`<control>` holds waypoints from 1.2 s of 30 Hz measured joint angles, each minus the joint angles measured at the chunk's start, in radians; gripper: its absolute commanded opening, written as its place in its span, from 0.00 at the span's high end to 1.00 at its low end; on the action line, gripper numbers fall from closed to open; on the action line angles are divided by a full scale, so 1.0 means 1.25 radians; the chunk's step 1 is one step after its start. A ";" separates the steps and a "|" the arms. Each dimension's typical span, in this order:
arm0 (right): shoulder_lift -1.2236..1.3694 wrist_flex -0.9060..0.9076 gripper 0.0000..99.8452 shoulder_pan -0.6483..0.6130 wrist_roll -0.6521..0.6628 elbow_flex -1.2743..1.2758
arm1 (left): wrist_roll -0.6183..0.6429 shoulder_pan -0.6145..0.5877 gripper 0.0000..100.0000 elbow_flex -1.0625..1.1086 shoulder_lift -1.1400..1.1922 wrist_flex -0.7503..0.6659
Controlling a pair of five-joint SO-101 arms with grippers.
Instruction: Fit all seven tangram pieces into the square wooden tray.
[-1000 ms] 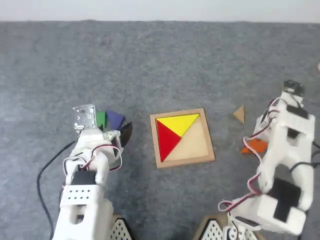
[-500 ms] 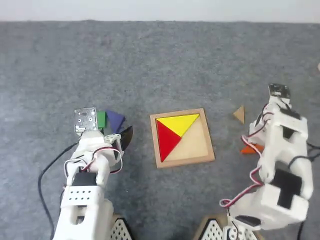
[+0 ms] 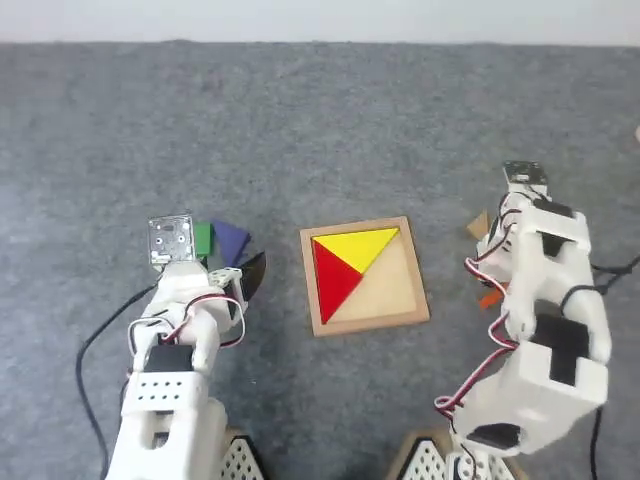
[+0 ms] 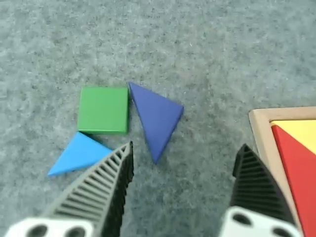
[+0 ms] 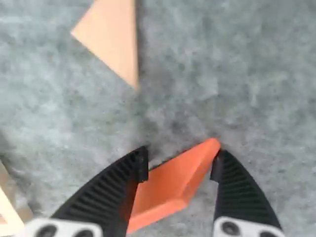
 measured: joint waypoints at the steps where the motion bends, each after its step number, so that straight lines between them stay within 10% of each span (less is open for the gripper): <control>1: 0.000 0.000 0.80 -0.004 0.000 0.000 | 0.000 0.000 0.69 0.000 0.000 0.000; 17: -0.049 0.141 0.80 -0.161 -0.053 -0.114 | -0.029 0.000 0.69 0.000 0.000 0.000; 36: -0.069 0.017 0.80 -0.066 -0.152 0.036 | -0.038 0.000 0.69 0.000 0.000 0.000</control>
